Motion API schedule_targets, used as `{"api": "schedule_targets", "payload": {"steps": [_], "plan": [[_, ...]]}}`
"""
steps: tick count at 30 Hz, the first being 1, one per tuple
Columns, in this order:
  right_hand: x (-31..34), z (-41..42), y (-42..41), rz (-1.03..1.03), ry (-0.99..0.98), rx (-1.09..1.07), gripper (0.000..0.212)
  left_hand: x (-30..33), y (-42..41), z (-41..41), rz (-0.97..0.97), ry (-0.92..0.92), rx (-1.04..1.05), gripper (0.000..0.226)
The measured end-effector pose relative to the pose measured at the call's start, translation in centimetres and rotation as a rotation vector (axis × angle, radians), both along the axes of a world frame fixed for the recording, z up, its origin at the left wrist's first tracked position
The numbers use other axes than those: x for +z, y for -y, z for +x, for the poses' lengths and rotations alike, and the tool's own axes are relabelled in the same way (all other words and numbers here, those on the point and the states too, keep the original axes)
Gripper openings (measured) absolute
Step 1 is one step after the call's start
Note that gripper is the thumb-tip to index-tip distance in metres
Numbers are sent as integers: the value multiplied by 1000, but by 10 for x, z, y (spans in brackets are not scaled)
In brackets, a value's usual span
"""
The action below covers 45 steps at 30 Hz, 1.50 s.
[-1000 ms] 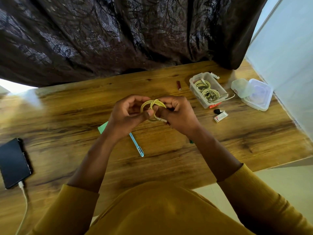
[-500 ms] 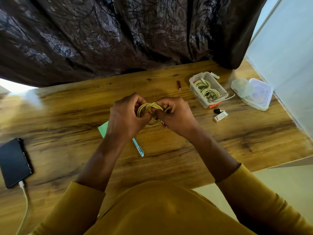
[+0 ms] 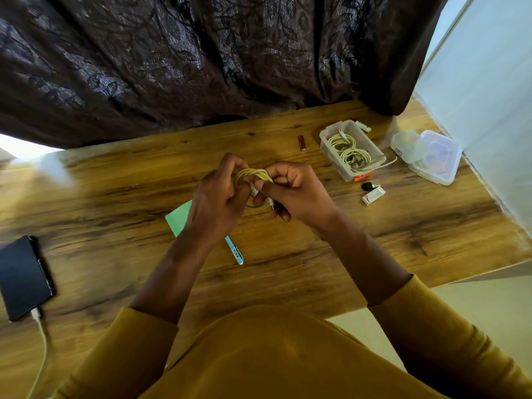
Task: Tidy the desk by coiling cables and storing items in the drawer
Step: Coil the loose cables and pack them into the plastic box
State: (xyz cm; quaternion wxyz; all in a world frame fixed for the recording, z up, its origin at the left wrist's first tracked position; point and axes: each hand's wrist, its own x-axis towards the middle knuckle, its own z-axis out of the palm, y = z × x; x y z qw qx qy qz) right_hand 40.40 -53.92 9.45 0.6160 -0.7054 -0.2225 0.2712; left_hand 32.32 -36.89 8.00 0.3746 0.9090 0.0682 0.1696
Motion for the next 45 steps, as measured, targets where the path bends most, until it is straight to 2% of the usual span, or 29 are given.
{"api": "schedule_targets", "payload": {"steps": [7, 19, 24, 30, 35, 38, 45], "plan": [[6, 4, 3, 9, -27, 62, 13, 10, 4, -3, -68, 31, -18, 24], [12, 6, 10, 11, -54, 63, 15, 4, -2, 1, -36, 83, -102, 15], [14, 9, 11, 11, -182, 100, 19, 0, 4, -1, -153, 48, -110, 10], [15, 14, 12, 34, -220, 127, 16, -1, 7, 0, -311, 25, -140, 9], [10, 15, 16, 60, -275, 120, 18, 4, 9, -3, -344, 30, -204, 13], [5, 18, 20, 36, -248, 86, 22, 2, 7, -2, -367, -5, -192, 16], [-7, 17, 23, 26, 8, -77, 14, -8, 7, 2, -368, -191, -89, 12]]}}
